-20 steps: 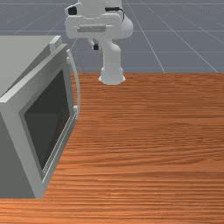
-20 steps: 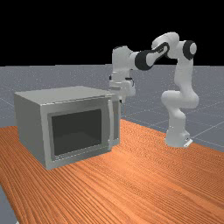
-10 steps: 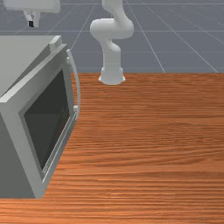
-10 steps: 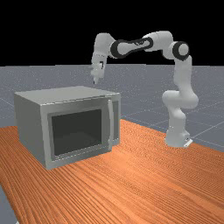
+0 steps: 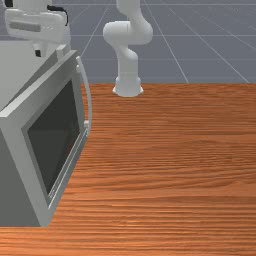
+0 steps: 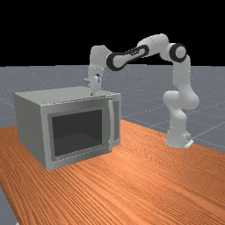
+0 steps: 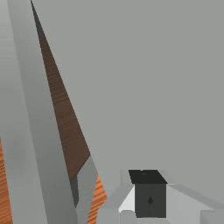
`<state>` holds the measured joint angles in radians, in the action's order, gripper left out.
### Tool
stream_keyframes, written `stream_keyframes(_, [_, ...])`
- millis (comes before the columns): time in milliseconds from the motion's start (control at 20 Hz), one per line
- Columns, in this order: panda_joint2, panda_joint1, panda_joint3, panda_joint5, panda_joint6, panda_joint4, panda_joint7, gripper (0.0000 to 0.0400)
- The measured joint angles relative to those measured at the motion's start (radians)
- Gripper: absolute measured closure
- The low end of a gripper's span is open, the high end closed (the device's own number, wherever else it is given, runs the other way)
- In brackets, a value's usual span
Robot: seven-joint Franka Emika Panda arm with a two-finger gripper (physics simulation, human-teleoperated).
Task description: Open the microwave
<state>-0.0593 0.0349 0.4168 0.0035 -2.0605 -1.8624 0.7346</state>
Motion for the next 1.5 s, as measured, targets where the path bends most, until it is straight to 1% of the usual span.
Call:
stream_keyframes(150, [0.041,0.008,-0.041,-0.002,-0.026,-0.05,0.004,0.0399])
stream_keyframes(250, [0.066,0.007,-0.084,0.001,-0.045,-0.081,0.003,0.0307])
stream_keyframes(300, [0.071,0.007,-0.106,0.003,-0.057,-0.091,0.004,0.04])
stream_keyframes(400, [0.085,0.023,-0.138,0.003,-0.081,-0.113,0.008,0.04])
stream_keyframes(600, [0.095,0.078,-0.199,0.005,-0.107,-0.132,0.012,0.04])
stream_keyframes(700, [0.1,0.092,-0.254,0.01,-0.108,-0.137,0.033,0.04])
stream_keyframes(900, [0.087,0.096,-0.372,0.012,-0.117,-0.125,0.059,0.04])
stream_keyframes(1050, [0.052,0.115,-0.441,0.009,-0.115,-0.084,0.068,0.04])
stream_keyframes(1150, [0.012,0.115,-0.481,0.002,-0.106,-0.035,0.076,0.04])
stream_keyframes(1300, [-0.08,0.089,-0.524,-0.016,-0.097,0.079,0.09,0.04])
stream_keyframes(1500, [-0.172,0.065,-0.547,-0.032,-0.092,0.195,0.102,0.0397])
